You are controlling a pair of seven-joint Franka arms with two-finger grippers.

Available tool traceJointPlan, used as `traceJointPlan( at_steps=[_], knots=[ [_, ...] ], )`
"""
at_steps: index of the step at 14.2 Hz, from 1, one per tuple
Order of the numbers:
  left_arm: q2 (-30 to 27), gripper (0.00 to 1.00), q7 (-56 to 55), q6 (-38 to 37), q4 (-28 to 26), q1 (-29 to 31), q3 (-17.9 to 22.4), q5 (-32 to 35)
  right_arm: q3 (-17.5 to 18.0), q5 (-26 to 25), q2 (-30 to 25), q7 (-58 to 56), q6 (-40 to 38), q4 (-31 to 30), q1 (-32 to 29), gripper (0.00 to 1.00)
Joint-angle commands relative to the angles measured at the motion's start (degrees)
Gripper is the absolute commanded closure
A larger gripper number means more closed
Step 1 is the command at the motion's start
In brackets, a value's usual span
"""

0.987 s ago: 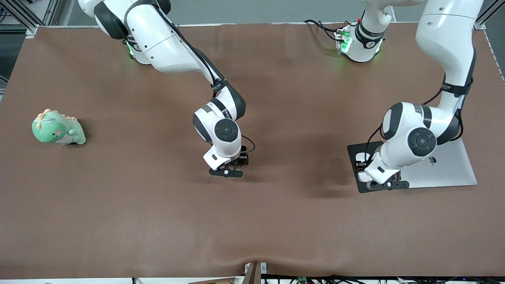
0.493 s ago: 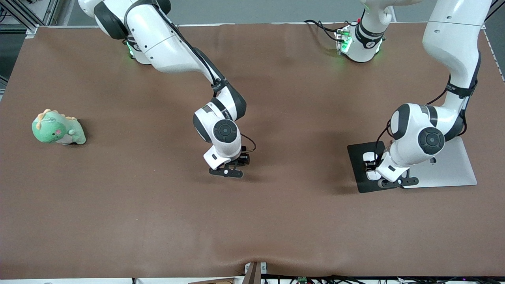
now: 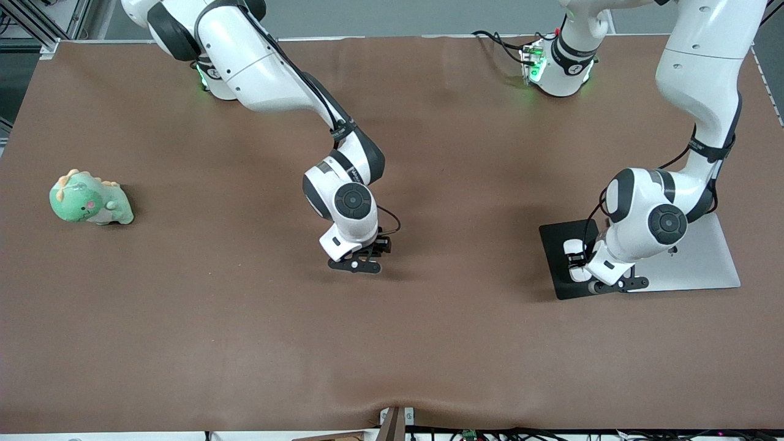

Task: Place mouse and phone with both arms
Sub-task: 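Carry the mouse onto the grey mouse pad with the left gripper, then lower the mouse onto the pad while the right gripper carries the phone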

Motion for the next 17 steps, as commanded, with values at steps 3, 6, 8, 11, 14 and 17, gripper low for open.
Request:
traceJointPlan(
  at_steps=[3,6,8,11,14,17],
  knots=[
    [0.6,0.45,0.6,1.5,-0.3,1.1,-0.1,1.2,0.1,0.9,0.3,0.6,1.6,-0.1,0.5,0.00],
    [1.2,0.46,0.6,1.8,0.1,1.1,-0.1,1.3,0.1,0.9,0.9,0.7,1.7,-0.1,0.9,0.00],
    [1.3,0.46,0.6,1.8,0.1,1.2,-0.1,1.3,0.1,0.8,1.0,0.7,1.7,-0.1,0.9,0.00],
    [1.3,0.46,0.6,1.8,0.1,1.2,-0.1,1.3,0.1,0.9,1.5,0.7,1.9,-0.1,1.0,0.00],
    [1.8,0.45,0.6,1.8,0.3,1.2,-0.1,1.3,0.0,0.8,1.8,0.7,3.1,-0.2,1.5,0.00],
    [2.1,0.45,0.6,1.9,0.2,1.1,-0.1,1.3,0.0,0.3,2.0,0.6,3.3,-0.2,1.4,0.72]
  ],
)
